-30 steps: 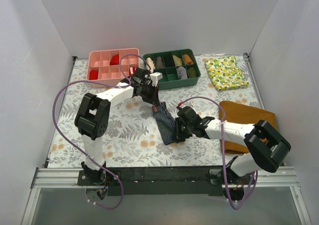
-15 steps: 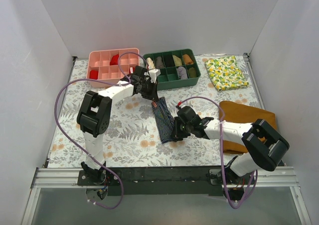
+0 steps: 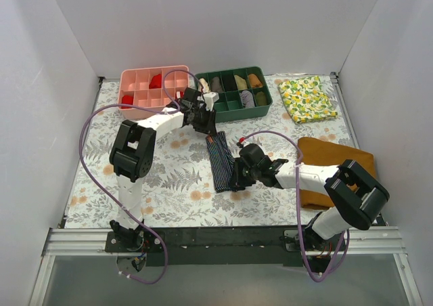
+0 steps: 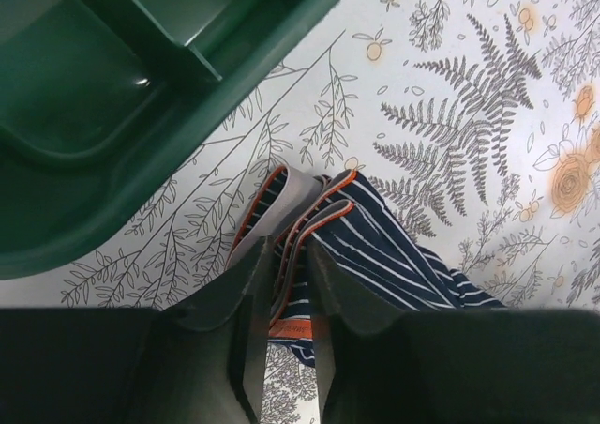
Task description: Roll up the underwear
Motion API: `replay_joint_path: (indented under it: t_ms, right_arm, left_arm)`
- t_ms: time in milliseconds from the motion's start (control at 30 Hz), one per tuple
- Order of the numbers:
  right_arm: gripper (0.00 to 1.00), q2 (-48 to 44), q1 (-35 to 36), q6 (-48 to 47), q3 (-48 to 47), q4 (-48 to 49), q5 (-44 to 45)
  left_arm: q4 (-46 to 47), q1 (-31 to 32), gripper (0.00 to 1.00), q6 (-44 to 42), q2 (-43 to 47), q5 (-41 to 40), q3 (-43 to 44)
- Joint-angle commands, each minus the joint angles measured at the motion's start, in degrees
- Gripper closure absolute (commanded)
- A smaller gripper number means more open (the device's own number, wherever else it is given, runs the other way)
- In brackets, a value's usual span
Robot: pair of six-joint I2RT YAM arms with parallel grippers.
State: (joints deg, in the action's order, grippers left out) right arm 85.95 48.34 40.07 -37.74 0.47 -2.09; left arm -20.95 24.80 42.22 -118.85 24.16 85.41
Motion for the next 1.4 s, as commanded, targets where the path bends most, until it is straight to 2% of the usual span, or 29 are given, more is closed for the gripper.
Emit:
replay_joint_path:
  t_ms: [0, 100, 167, 367, 500, 600, 733, 833, 967, 1033, 1067, 1167, 1367]
  right_arm:
    - [0.73, 3.1, 0.3, -2.7, 2.1, -9.5, 2.4]
    - [0.70, 2.4, 0.3, -2.6, 1.3, -9.7, 2.4]
    - [0.68, 1.4, 0.2, -2.5, 0.6, -10.2, 2.4]
    - [0.59, -3.1, 0.3, -1.8, -1.5, -13.6, 4.8]
    - [0.56, -8.3, 0.3, -1.1, -2.5, -16.6, 8.8]
    - [0.55, -11.9, 0.2, -0.1, -2.9, -20.5, 13.4]
    - [0.55, -15.8, 0.2, -0.2, -3.1, -22.5, 14.7]
    - [0.56, -17.3, 0.1, -1.6, -2.1, -17.2, 11.5]
    - [0.61, -13.5, 0.2, -2.5, -4.5, -15.3, 7.5]
    - [0.66, -11.3, 0.2, -2.6, -5.1, -13.4, 5.0]
    - [0.67, -10.7, 0.2, -2.5, -5.0, -11.1, 4.3]
    - [0.71, -8.8, 0.2, -2.5, -5.2, -9.0, 2.4]
    - [0.75, -6.2, 0.2, -2.5, -5.2, -4.9, -2.6]
  left_arm:
    - [0.8, -0.5, 0.72, -1.3, 2.2, -0.3, 3.1]
    - [0.3, -0.5, 0.56, -1.4, 2.8, -1.0, 4.3]
    - [-0.7, -0.5, 0.50, -2.0, 3.4, -2.4, 5.9]
    - [-2.2, -0.5, 0.41, -2.2, 7.8, -8.6, 6.5]
    - [-1.8, -0.5, 0.37, 0.3, 13.4, -8.7, 0.6]
    - [-1.6, -0.5, 0.36, 2.6, 17.8, -5.7, -3.9]
    - [1.7, -0.5, 0.36, 6.6, 24.8, -5.4, -14.8]
    - [2.6, -0.5, 0.35, 7.7, 28.1, -4.8, -17.7]
    - [2.1, -0.5, 0.34, 8.8, 30.0, -0.8, -20.5]
    - [2.7, -0.5, 0.34, 9.0, 29.9, 3.2, -21.3]
    - [2.8, -0.5, 0.35, 8.9, 29.5, 8.4, -21.3]
    - [4.4, -0.4, 0.40, 9.3, 27.2, 16.7, -21.4]
    - [8.3, -0.4, 0.51, 10.4, 20.1, 23.5, -20.8]
